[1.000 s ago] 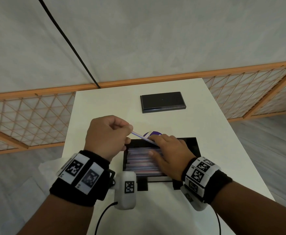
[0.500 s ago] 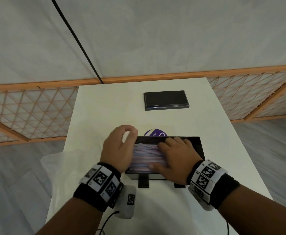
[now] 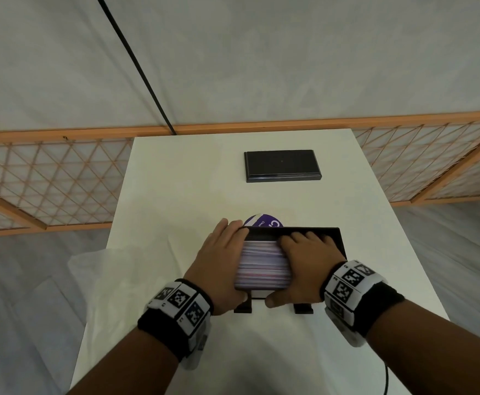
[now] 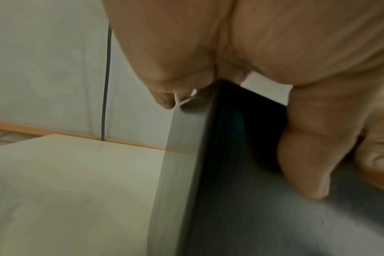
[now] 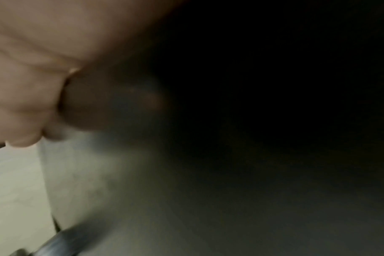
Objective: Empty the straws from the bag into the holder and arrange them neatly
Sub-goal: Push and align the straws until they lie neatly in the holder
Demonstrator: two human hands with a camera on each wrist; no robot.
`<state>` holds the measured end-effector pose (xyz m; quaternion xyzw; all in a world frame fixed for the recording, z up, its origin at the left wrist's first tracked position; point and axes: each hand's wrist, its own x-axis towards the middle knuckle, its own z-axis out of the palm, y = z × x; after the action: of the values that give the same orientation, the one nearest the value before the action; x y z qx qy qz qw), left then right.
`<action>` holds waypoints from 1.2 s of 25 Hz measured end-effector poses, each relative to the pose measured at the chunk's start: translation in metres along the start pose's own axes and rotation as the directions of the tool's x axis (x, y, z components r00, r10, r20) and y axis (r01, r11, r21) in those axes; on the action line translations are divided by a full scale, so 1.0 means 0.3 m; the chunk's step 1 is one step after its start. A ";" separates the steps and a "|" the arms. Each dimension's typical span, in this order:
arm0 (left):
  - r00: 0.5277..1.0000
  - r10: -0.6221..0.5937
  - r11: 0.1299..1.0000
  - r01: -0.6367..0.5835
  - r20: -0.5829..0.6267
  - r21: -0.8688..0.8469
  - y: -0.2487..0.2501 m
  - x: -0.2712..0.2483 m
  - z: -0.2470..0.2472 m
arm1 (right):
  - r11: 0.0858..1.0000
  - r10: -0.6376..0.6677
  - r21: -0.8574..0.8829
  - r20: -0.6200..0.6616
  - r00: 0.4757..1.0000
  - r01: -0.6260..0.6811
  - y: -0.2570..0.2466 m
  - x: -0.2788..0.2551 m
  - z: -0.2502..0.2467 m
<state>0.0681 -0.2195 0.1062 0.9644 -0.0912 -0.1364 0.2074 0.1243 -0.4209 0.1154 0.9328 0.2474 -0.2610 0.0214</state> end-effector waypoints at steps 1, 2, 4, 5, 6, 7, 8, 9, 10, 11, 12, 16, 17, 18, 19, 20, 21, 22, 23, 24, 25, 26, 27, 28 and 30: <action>1.000 0.007 1.000 -0.007 0.005 -0.001 0.000 0.000 -0.001 | 1.000 0.013 0.000 0.017 1.000 -0.013 -0.005 0.000 0.009; 1.000 0.006 1.000 -0.006 0.013 0.013 0.003 -0.003 -0.005 | 1.000 0.011 0.005 0.043 0.999 -0.012 -0.014 0.000 0.019; 0.999 -0.030 0.995 0.026 0.039 0.098 0.029 -0.018 -0.021 | 1.000 -0.005 0.018 0.074 0.997 0.003 -0.029 -0.003 0.028; 0.999 -0.034 0.988 0.030 0.025 0.150 0.051 -0.026 -0.028 | 1.000 -0.016 0.024 0.077 0.997 0.015 -0.033 -0.009 0.028; 1.000 -0.009 0.980 0.008 0.004 0.200 0.076 -0.030 -0.032 | 0.999 -0.029 0.032 0.076 0.997 0.026 -0.037 -0.016 0.029; 1.000 0.026 0.972 -0.026 0.002 0.232 0.103 -0.024 -0.030 | 0.999 -0.037 0.042 0.071 0.997 0.034 -0.038 -0.024 0.035; 0.998 0.049 0.968 -0.055 0.033 0.246 0.126 -0.013 -0.021 | 0.998 -0.045 0.046 0.062 0.997 0.042 -0.040 -0.031 0.042; 0.995 0.050 0.967 -0.070 0.088 0.246 0.145 0.004 -0.012 | 0.998 -0.049 0.047 0.050 0.998 0.047 -0.044 -0.038 0.049; 0.987 0.019 0.967 -0.059 0.161 0.248 0.154 0.021 0.001 | 0.998 -0.052 0.042 0.044 0.998 0.050 -0.049 -0.048 0.057; 0.970 -0.034 0.963 -0.034 0.242 0.268 0.156 0.036 0.012 | 0.998 -0.051 0.034 0.043 0.998 0.050 -0.054 -0.056 0.062; 0.946 -0.083 0.958 -0.011 0.312 0.288 0.152 0.045 0.023 | 0.999 -0.046 0.026 0.044 0.998 0.044 -0.055 -0.064 0.065; 0.909 -0.139 0.962 0.031 0.393 0.270 0.137 0.044 0.047 | 1.000 -0.008 0.024 -0.011 1.000 0.009 -0.043 -0.077 0.070; 0.907 -0.145 0.964 0.039 0.396 0.265 0.140 0.039 0.046 | 0.999 0.001 0.047 0.012 1.000 -0.002 -0.041 -0.077 0.072; 0.906 -0.150 0.962 0.042 0.397 0.268 0.143 0.034 0.043 | 0.998 0.006 0.063 0.044 0.999 -0.009 -0.040 -0.077 0.074; 0.907 -0.149 0.960 0.038 0.393 0.276 0.145 0.029 0.043 | 0.998 0.009 0.058 0.068 0.998 -0.013 -0.040 -0.078 0.076; 0.911 -0.144 0.959 0.032 0.386 0.282 0.145 0.023 0.046 | 0.999 0.011 0.042 0.078 0.997 -0.014 -0.039 -0.078 0.077; 0.917 -0.134 0.959 0.025 0.376 0.282 0.144 0.016 0.050 | 0.999 0.013 0.028 0.080 0.997 -0.015 -0.041 -0.082 0.075; 0.923 -0.128 0.959 0.023 0.363 0.281 0.143 0.008 0.055 | 1.000 0.016 0.017 0.077 0.997 -0.017 -0.044 -0.086 0.073; 0.928 -0.128 0.959 0.025 0.349 0.284 0.143 0.002 0.060 | 1.000 0.015 0.002 0.069 0.997 -0.015 -0.046 -0.091 0.071; 0.932 -0.132 0.957 0.030 0.339 0.289 0.142 -0.003 0.063 | 1.000 0.011 -0.018 0.060 0.998 -0.010 -0.048 -0.093 0.070; 0.932 -0.137 0.955 0.035 0.335 0.293 0.142 -0.008 0.064 | 1.000 0.008 -0.030 0.059 0.998 -0.006 -0.050 -0.094 0.070; 0.931 -0.139 0.955 0.035 0.337 0.296 0.143 -0.009 0.064 | 1.000 0.009 -0.030 0.067 0.998 -0.007 -0.053 -0.094 0.070; 0.929 -0.140 0.954 0.035 0.342 0.296 0.145 -0.010 0.066 | 1.000 0.017 -0.021 0.083 0.996 -0.015 -0.056 -0.094 0.072; 0.928 -0.142 0.955 0.037 0.344 0.295 0.146 -0.010 0.067 | 1.000 0.027 -0.012 0.100 0.995 -0.026 -0.057 -0.093 0.075; 0.929 -0.147 0.956 0.044 0.341 0.291 0.147 -0.009 0.068 | 0.999 0.038 -0.003 0.117 0.992 -0.038 -0.062 -0.093 0.079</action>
<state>0.0541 -0.2661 0.1076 0.9460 -0.0983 -0.3060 0.0428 0.0835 -0.4212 0.1105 0.9205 0.2278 -0.3147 0.0411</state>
